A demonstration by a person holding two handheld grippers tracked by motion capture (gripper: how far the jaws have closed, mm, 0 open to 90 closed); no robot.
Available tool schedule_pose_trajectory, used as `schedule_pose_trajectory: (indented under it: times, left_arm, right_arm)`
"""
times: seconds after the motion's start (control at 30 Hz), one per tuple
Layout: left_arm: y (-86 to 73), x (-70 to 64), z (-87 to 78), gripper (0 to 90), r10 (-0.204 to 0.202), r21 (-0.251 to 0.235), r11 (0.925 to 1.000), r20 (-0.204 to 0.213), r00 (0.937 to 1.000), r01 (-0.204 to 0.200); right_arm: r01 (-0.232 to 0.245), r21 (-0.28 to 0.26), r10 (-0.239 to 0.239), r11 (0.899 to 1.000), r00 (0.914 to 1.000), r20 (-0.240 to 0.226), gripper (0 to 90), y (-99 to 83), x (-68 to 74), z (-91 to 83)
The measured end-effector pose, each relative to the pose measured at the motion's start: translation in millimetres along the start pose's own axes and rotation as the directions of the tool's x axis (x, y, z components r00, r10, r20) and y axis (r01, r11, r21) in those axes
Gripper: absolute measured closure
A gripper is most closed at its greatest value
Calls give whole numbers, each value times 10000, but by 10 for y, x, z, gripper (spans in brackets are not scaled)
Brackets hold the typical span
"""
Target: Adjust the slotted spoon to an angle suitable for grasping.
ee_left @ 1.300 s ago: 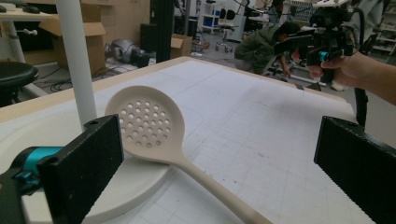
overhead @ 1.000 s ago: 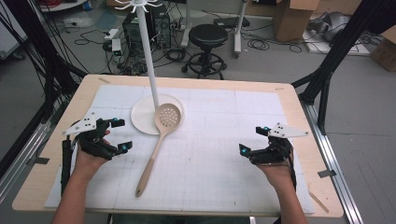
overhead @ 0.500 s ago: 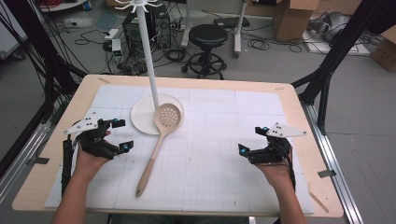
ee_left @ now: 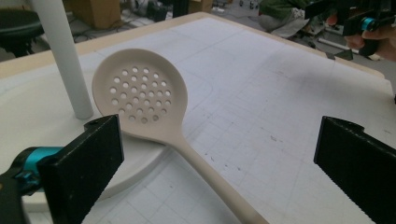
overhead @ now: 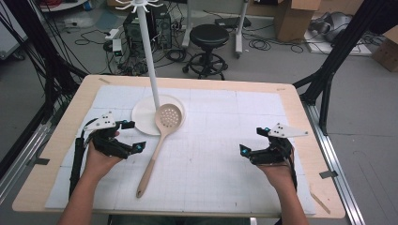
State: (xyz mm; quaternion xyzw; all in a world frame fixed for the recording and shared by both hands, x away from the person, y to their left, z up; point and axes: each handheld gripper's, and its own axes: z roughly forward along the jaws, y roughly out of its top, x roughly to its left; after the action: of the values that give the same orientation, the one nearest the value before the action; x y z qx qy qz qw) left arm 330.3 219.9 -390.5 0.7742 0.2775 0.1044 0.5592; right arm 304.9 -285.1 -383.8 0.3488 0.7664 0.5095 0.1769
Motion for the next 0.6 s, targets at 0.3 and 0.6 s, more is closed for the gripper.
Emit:
schedule_pose_trajectory:
  times: [0.3, 0.6]
  left_arm:
    - [86, -73, 246, 21, 233, 1388, 9900, 225, 9995, -262]
    - [76, -112, 481, 21, -29, 2865, 9580, -351, 9994, 128]
  right_arm:
    - [35, 168, -35, 9999, 10000, 11, 7, -11, -5, 22]
    - [-102, 173, 98, 9998, 9996, 268, 7, -18, -31, 8]
